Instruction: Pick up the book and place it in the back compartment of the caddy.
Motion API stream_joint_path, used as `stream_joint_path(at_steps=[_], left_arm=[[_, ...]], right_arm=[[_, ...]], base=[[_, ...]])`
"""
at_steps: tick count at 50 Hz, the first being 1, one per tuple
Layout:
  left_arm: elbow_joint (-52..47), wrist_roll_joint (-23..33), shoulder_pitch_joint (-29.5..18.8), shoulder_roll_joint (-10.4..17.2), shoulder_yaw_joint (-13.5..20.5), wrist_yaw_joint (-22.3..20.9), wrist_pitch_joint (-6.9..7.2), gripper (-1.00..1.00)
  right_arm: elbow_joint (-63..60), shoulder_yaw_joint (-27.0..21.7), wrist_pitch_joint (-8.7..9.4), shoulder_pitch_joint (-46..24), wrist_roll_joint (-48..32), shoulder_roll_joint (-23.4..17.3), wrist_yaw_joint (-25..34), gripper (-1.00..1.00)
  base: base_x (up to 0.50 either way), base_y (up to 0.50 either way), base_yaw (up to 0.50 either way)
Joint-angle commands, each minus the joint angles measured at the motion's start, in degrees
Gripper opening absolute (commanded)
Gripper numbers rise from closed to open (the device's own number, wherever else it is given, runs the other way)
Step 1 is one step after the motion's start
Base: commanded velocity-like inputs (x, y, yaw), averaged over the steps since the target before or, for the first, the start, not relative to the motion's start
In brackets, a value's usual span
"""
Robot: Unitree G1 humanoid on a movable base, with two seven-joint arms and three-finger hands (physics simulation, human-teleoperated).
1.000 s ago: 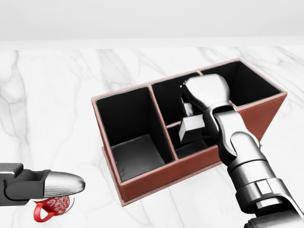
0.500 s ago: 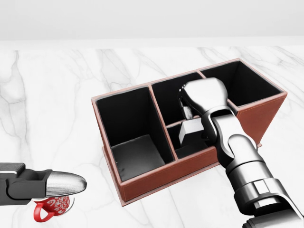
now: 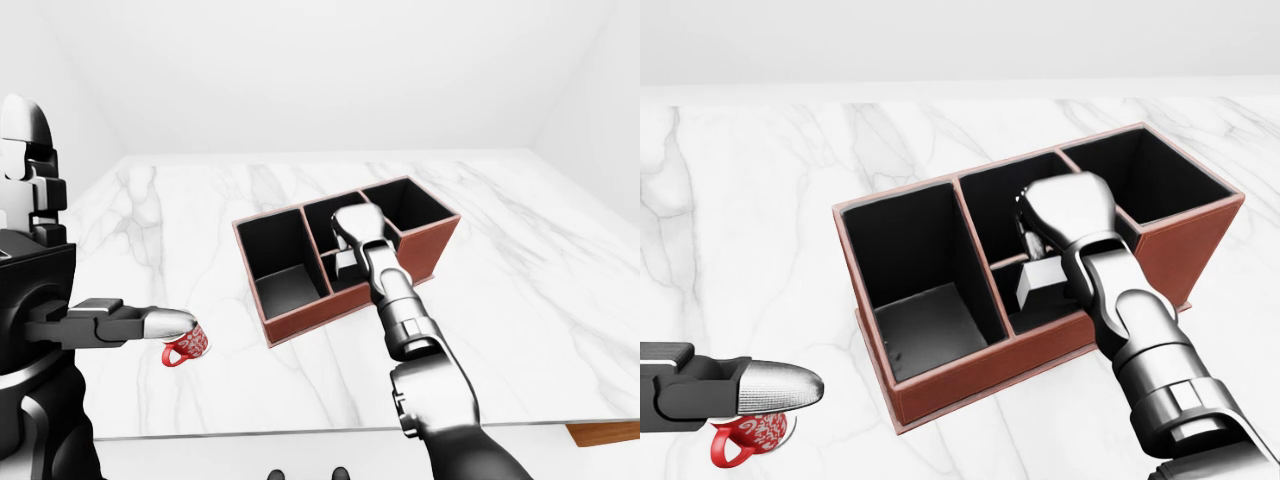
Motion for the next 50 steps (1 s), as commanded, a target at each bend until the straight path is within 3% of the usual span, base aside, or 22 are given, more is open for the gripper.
stream_joint_path(at_steps=[1,9,10,11,12,13,14,21,31,37,47,50], left_arm=[[0.0,0.0,-0.1,0.0,0.0,0.0,0.00,1.00],[-0.2,0.0,-0.1,0.0,-0.1,0.0,0.00,1.00],[-0.2,0.0,-0.1,0.0,0.0,0.0,0.00,1.00],[-0.2,0.0,-0.1,0.0,0.0,-0.1,0.00,1.00],[-0.2,0.0,0.0,0.0,0.0,-0.1,0.00,1.00],[-0.2,-0.1,-0.1,0.0,0.1,-0.1,0.00,1.00],[0.0,0.0,0.0,0.0,-0.1,0.0,0.00,1.00],[0.3,0.1,0.2,-0.1,-0.3,0.0,0.00,1.00],[0.4,0.1,0.1,-0.1,-0.3,0.0,0.00,1.00],[0.1,0.1,0.0,-0.1,-0.3,0.1,0.00,1.00],[-0.5,0.1,-0.4,0.0,-0.4,0.0,0.00,1.00],[-0.5,0.2,-0.4,0.0,-0.4,0.0,0.00,1.00]], right_arm=[[-0.5,-0.3,0.00,-0.3,-0.6,-0.1,-1.8,-1.00],[-0.4,-0.3,0.00,-0.3,-0.7,-0.1,-2.1,-1.00],[-0.5,-0.3,0.00,-0.3,-0.7,-0.1,-2.5,-0.80],[-2.0,-0.8,0.00,0.5,0.5,0.0,-0.2,-0.15],[-3.3,-0.9,0.00,1.1,0.8,-0.1,0.6,0.28],[-4.2,-0.9,0.00,1.6,1.1,-0.1,1.1,0.90],[-3.8,-0.8,0.00,1.5,0.9,-0.2,0.3,1.00],[-7.7,-1.5,0.00,2.4,2.7,0.0,3.8,1.00],[-8.0,-1.6,0.00,2.5,3.1,-0.3,3.9,1.00],[-13.7,-2.8,0.00,4.2,6.5,-0.2,8.5,1.00],[-34.5,-6.3,0.00,9.4,22.3,1.3,25.0,1.00],[-36.4,-6.4,0.00,9.5,24.3,1.2,26.1,1.00]], base=[[0.00,0.00,0.00],[0.00,0.00,0.00],[0.00,0.00,0.00],[0.00,0.00,0.00],[0.00,0.00,0.00],[0.00,0.00,0.00],[0.00,0.00,0.00],[0.00,0.00,0.00],[0.00,0.00,0.00],[0.00,0.00,0.00],[0.00,0.00,0.00],[0.00,0.00,0.00]])
